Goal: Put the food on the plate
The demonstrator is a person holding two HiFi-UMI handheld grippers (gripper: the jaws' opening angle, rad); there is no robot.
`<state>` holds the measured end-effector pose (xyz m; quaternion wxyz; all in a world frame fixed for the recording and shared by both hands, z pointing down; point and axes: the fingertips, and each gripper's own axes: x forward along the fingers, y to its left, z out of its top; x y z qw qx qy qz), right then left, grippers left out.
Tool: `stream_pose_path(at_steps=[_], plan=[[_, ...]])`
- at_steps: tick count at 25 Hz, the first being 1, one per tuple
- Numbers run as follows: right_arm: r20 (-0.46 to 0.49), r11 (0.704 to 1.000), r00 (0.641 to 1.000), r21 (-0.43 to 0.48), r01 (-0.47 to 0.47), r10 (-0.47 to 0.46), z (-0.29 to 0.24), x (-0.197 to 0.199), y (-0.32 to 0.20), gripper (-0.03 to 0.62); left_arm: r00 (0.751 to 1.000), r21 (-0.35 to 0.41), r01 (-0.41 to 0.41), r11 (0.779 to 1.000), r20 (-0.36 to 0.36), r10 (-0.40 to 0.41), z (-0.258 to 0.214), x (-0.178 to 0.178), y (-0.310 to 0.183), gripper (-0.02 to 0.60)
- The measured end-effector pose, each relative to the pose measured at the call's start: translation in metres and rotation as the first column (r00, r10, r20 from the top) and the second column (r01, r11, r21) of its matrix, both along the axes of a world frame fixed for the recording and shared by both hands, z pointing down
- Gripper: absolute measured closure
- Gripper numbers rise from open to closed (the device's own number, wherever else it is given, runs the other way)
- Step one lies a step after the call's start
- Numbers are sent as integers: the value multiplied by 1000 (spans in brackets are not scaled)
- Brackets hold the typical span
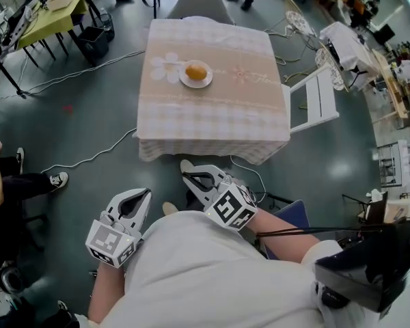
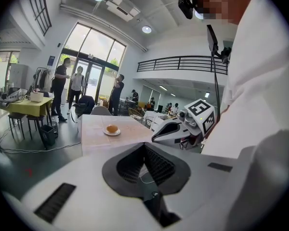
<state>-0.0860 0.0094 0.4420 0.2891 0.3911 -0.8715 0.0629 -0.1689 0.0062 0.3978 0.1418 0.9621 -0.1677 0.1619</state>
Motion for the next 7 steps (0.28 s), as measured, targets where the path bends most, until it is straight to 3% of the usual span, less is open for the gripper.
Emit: stream_pose_path(at_steps=[7], plan=[[-5, 1000, 1000, 4, -17, 17, 5, 16, 1, 580, 1000, 0, -18, 1000, 7, 18, 6, 14, 1, 572]])
